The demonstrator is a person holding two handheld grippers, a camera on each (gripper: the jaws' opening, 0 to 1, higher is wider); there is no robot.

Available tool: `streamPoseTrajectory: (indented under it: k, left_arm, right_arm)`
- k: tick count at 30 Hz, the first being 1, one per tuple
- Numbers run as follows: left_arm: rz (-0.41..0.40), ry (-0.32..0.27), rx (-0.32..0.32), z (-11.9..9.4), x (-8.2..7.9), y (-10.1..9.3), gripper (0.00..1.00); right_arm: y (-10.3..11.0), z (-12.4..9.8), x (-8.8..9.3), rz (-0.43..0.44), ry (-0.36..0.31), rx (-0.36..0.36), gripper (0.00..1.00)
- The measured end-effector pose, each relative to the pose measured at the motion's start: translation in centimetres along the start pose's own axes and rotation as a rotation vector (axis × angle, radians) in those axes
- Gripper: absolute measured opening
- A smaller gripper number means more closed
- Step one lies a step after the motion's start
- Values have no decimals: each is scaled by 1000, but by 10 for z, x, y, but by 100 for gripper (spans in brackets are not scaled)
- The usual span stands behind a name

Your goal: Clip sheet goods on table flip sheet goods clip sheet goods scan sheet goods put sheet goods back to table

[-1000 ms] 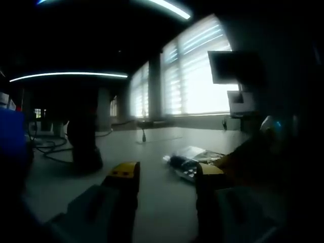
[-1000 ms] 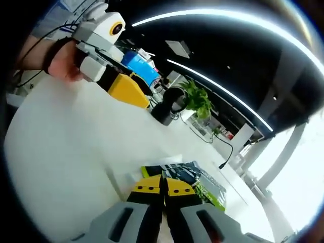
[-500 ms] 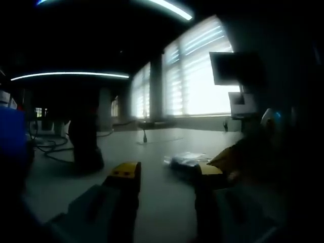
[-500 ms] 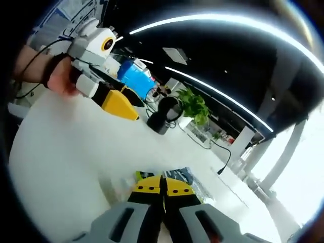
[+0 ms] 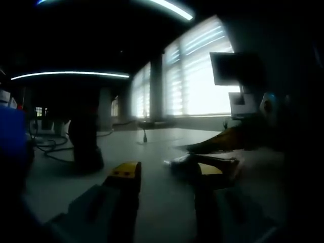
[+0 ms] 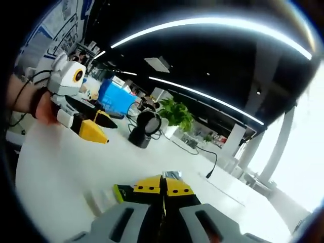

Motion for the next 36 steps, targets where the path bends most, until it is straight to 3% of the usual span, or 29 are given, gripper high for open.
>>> streamPoseTrajectory:
  k: [10,24,29,36]
  left_arm:
    - [-5,-3,-5,-1,0,1,35]
    - [-2,-6,-8,-1,-1,1,37]
    - [-4,-7,-10,-1,-1,1,37]
    - [-2,1,-4,0,-1,-1,36]
  right_arm:
    - [-35,0,-6,114,-13,75,0]
    - [-66,5,-7,276,6,136,0]
    - [-78,5,-9,278,0,168,0]
    - [-93,7,-9,366,3,203,0]
Point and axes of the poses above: the point that each gripper's makers call its tool centre point, and the gripper's own axes: z roughly forward along the fingers, y roughly to its left, x roughly out of its underside, the point moved 8 cm from there along -z, roughly backward along the fingers, and after that the axes turned 10 degrees about x, right-handed, at the moved point
